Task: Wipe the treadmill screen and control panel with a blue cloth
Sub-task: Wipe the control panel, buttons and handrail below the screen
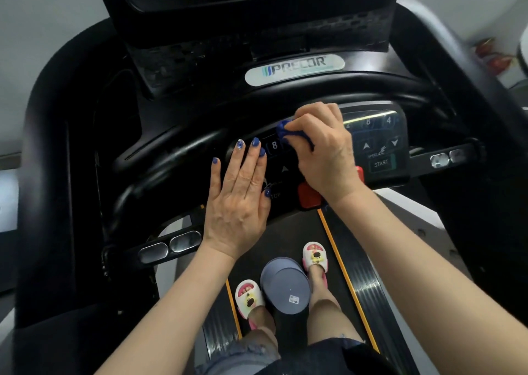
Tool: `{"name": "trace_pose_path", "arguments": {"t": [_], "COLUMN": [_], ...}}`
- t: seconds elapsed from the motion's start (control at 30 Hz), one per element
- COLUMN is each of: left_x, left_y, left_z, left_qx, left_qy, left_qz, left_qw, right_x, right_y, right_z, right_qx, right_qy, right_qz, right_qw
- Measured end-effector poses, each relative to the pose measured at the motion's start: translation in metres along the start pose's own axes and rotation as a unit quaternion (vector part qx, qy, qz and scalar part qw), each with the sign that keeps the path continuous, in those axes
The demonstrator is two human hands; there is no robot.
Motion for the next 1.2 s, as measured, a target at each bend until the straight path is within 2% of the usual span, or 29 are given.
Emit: {"name": "trace_pose_path", "arguments": {"t": [0.1,0.3,0.53,0.67,0.8,0.93,1.07,1.2], "left_x": [0.001,0.000,-0.012,-0.014,-0.012,-0.013,-0.012,-0.012], "left_y": [0.000,-0.001,-0.001,0.004,0.007,0.007,0.007,0.008], "left_z": [0.000,0.002,0.020,0.018,0.019,0.017,0.019,0.017], "left_qx": [0.006,-0.005,-0.004,-0.034,-0.037,-0.047,-0.052,-0.060], "left_qy": [0.001,0.003,0.022,0.017,0.021,0.018,0.019,0.017], "left_qz": [0.000,0.000,0.012,0.010,0.012,0.013,0.007,0.002], "left_qw": [1.000,1.000,1.000,0.999,0.999,0.999,0.998,0.998], "right_x": [0.000,-0.001,-0.006,0.000,0.012,0.019,0.027,0.031], "right_y": [0.009,-0.002,-0.002,-0.002,-0.008,-0.012,-0.012,-0.013], "right_z": [-0.011,0.021,0.023,0.023,0.026,0.029,0.026,0.029], "right_qx": [-0.006,0.011,-0.001,-0.004,-0.002,0.006,-0.006,-0.008], "right_qy": [-0.043,0.020,-0.006,0.023,-0.036,-0.002,-0.045,-0.027], "right_qz": [-0.033,-0.014,-0.047,-0.025,-0.029,-0.009,-0.030,-0.025], "right_qw": [0.999,1.000,0.999,0.999,0.999,1.000,0.998,0.999]}}
Point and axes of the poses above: each hand's wrist, its own x-axis away from the middle knuckle, its own y-axis out of the palm, z = x × y, the point moved 10 cm from there along -x, towards the middle knuckle, and after that the axes turned 14 degrees about x, right-handed, at the moved point
